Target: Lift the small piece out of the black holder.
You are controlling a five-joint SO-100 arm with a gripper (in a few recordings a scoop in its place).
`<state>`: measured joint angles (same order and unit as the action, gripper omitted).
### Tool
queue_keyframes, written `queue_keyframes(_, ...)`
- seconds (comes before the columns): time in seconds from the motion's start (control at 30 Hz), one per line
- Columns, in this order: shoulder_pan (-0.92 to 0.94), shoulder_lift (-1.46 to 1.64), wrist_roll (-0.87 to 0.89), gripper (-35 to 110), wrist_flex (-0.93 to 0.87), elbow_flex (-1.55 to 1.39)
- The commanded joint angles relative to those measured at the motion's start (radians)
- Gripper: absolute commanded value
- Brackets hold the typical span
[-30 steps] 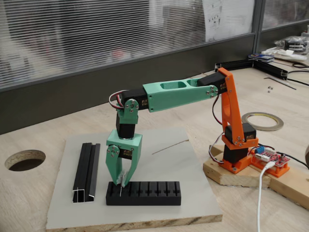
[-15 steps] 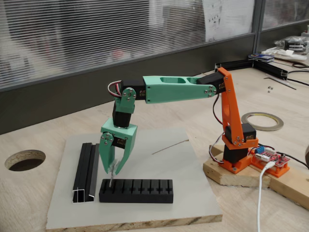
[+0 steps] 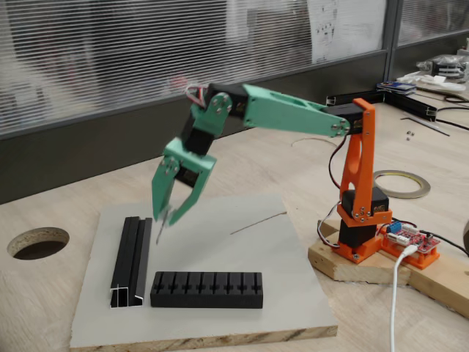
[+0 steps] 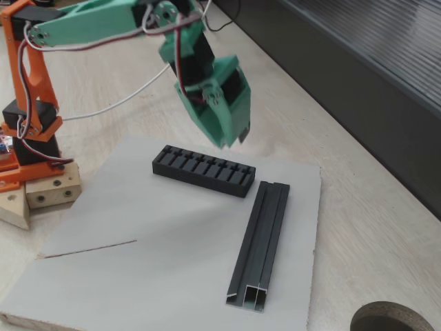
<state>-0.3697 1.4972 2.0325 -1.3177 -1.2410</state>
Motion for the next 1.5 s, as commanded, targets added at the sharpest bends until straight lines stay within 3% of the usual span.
queue_keyframes(0.0,-0.012,0.121,0.018,9,-0.018,0.02)
queue_keyframes(0.53,-0.011,0.39,0.015,9,-0.008,0.021)
queue_keyframes(0.8,0.127,0.503,0.015,9,-0.018,0.011)
queue_keyframes(1.47,0.132,0.518,0.021,9,-0.02,0.008)
